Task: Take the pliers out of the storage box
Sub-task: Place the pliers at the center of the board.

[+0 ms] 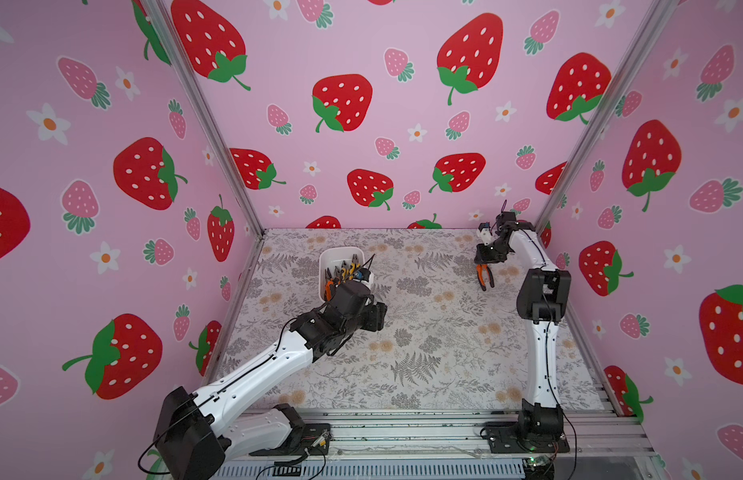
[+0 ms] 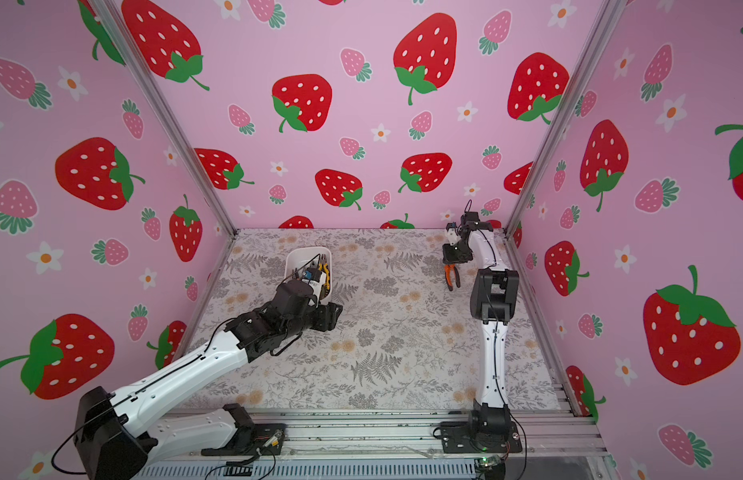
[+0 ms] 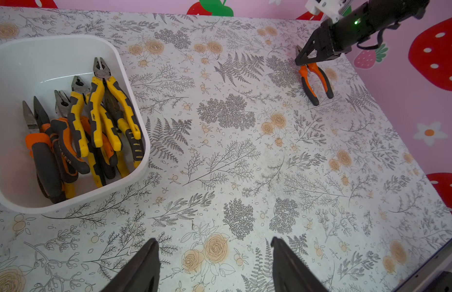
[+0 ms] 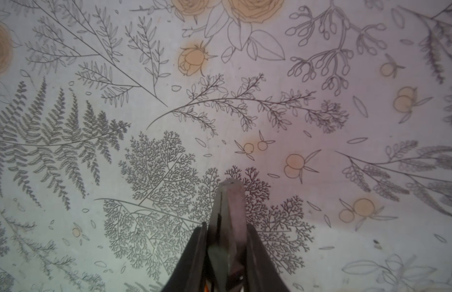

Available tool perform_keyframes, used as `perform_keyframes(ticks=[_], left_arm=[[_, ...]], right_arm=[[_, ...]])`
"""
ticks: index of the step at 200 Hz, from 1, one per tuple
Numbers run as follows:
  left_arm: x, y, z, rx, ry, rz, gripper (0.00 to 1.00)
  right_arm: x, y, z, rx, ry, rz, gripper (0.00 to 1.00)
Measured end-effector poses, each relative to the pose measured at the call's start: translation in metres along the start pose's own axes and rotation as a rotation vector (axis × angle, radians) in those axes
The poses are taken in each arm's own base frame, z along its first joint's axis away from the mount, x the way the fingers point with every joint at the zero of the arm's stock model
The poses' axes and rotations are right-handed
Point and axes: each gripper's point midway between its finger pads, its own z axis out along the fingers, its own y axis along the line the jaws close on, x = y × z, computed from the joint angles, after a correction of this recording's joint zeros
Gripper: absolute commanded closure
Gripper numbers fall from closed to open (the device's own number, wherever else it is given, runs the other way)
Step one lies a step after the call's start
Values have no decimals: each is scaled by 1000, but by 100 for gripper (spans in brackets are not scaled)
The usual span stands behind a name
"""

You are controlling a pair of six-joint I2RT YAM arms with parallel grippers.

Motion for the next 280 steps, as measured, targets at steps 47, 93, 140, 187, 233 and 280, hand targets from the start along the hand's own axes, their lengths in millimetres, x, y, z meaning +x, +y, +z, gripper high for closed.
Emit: perform_keyframes(ticks=[47, 93, 140, 187, 233, 280], left_arm=[[0, 0, 0, 1, 1, 0, 29], [0, 0, 0, 0, 0, -2, 29], [0, 1, 0, 0, 0, -2, 29], [0, 1, 0, -1, 1, -3, 29], [3, 3, -1, -7, 14, -5, 30], [2, 2, -4, -4, 7, -19, 30]], right_arm=[[7, -3, 12, 10, 31, 1, 68], [7, -3, 12, 18, 36, -1, 67], [7, -1, 12, 35, 43, -15, 62], [7, -2, 12, 61, 48, -20, 54], [6, -10, 9, 148, 3, 3, 60], [4, -16, 4, 186, 1, 21, 66]])
